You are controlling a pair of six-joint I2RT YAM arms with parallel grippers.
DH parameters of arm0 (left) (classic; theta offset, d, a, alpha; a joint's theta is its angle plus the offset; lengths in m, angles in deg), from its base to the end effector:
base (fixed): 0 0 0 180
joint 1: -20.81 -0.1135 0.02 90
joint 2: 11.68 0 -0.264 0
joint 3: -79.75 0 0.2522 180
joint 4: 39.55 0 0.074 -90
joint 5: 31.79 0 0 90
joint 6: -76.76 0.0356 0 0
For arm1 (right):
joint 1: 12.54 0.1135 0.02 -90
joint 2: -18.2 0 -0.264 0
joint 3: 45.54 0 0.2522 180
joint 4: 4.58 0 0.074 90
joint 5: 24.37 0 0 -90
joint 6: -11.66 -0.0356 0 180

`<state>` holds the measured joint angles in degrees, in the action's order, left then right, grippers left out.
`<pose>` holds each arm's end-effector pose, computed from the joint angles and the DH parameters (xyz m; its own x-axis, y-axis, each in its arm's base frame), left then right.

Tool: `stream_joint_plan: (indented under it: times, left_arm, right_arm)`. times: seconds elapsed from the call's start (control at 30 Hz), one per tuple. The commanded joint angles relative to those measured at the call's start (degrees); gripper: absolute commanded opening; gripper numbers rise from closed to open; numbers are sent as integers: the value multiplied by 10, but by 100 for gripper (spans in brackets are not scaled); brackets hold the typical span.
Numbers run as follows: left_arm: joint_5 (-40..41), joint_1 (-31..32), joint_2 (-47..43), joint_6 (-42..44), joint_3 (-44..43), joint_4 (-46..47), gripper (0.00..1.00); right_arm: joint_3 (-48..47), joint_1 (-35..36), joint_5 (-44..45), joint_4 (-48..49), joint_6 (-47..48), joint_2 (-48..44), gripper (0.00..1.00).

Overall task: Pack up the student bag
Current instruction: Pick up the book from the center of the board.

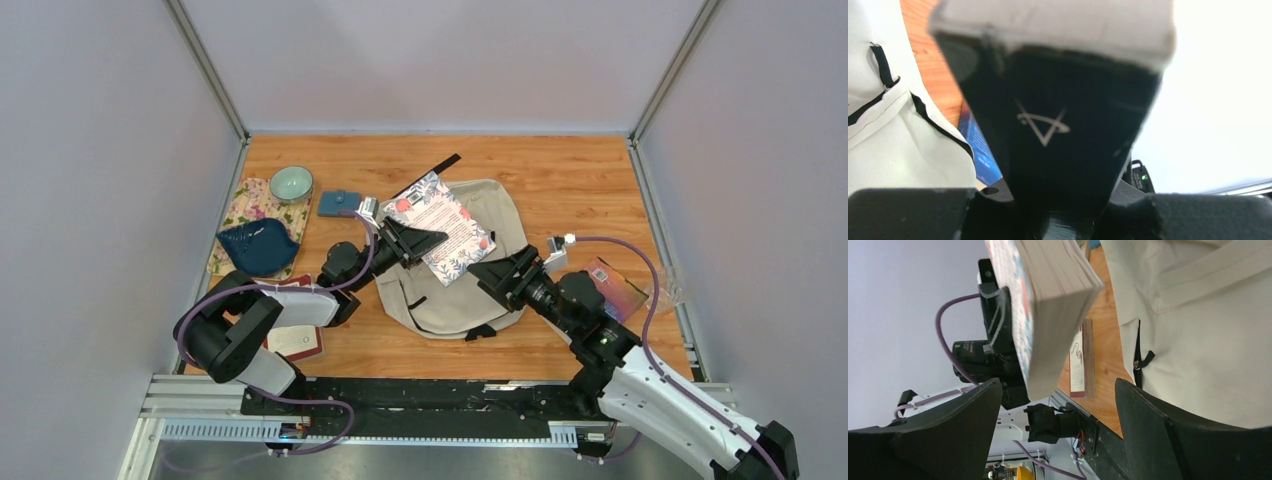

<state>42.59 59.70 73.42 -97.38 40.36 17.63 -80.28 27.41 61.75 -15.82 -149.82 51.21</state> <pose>0.2117 -0.1831 0.2175 -0.7900 -0.5936 -0.1533 0.2367 -0.0646 -0.9694 0.1201 0.1038 0.2468 -0.6962 0.6509 -0.3027 -0.0996 0.3299 0.9387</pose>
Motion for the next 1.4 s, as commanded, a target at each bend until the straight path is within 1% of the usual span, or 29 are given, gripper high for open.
stream_joint_plan:
  times: [0.0,0.23,0.4,0.47,0.5,0.53,0.57,0.6,0.63,0.67,0.7,0.73,0.8,0.83,0.87,0.9,0.97,1.0,1.03,1.07,1.1,1.13,1.17,1.2,1.23,1.27,1.3,1.33,1.37]
  left_arm:
    - [21,-1,-7,-28,-24,177,0]
    - [19,4,-15,-30,-15,177,0]
    - [22,15,-13,-30,-13,178,0]
    - [23,22,-13,-29,-14,178,0]
    - [23,25,-12,-30,-14,178,0]
    - [23,26,-12,-31,-13,178,0]
    - [23,26,-12,-32,-10,179,0]
    - [23,27,-12,-33,-8,180,0]
    - [23,26,-14,-33,-7,179,0]
    - [23,26,-14,-33,-3,179,0]
    - [24,27,-16,-34,0,179,0]
    - [26,27,-17,-37,3,179,0]
    - [25,26,-18,-40,10,177,1]
    - [23,26,-14,-45,11,177,7]
    - [10,27,-12,-45,9,177,17]
    - [0,26,-8,-45,7,175,32]
    - [-40,25,0,-38,-6,167,41]
    - [-58,25,1,-31,-13,138,51]
    - [-81,22,-3,-10,-23,108,59]
    - [-131,22,-7,12,-48,69,60]
    - [-154,21,-12,40,-62,-31,60]
    - [-171,21,-28,112,-74,-90,61]
    - [-186,24,-38,155,-97,-151,61]
    - [-187,26,-49,200,-108,-281,63]
    - [-179,29,-70,302,-121,-349,63]
    - [-146,42,-81,359,-149,-484,64]
    - [-120,54,-95,476,-166,-550,68]
    - [-91,65,-98,529,-184,-609,69]
    - [-39,94,-98,575,-215,-697,69]
  right_arm:
    - [9,24,35,74,-18,24,86]
    - [4,25,36,197,-25,92,87]
    - [-14,25,33,243,-29,147,86]
    - [-21,24,36,262,-28,167,82]
    - [-21,24,38,272,-27,172,78]
    - [-21,25,38,284,-27,174,65]
    - [-20,24,38,284,-25,173,60]
    - [-20,25,63,283,-23,170,55]
    - [-18,25,69,282,-23,166,44]
    - [-15,25,75,280,-23,155,39]
    - [-10,25,84,278,-21,149,31]
    - [-9,24,87,270,-18,143,18]
    - [-10,24,92,250,-10,122,2]
    - [-9,25,94,231,-8,115,0]
    - [-9,25,95,222,-6,108,0]
    - [-7,25,98,216,-1,88,0]
    - [-6,25,107,172,10,60,0]
    - [-8,25,126,147,15,28,0]
    - [-14,25,140,85,26,6,0]
    - [-20,25,173,47,31,-15,0]
    - [-24,25,192,9,37,-61,0]
    - [-29,25,211,-72,43,-84,0]
    - [-47,25,258,-116,47,-105,0]
    - [-56,25,281,-200,49,-128,0]
    - [-67,25,305,-237,51,-163,0]
    - [-86,24,343,-269,59,-180,0]
    - [-99,25,360,-326,63,-192,0]
    - [-110,25,372,-351,69,-211,0]
    - [-134,25,390,-372,77,-218,0]
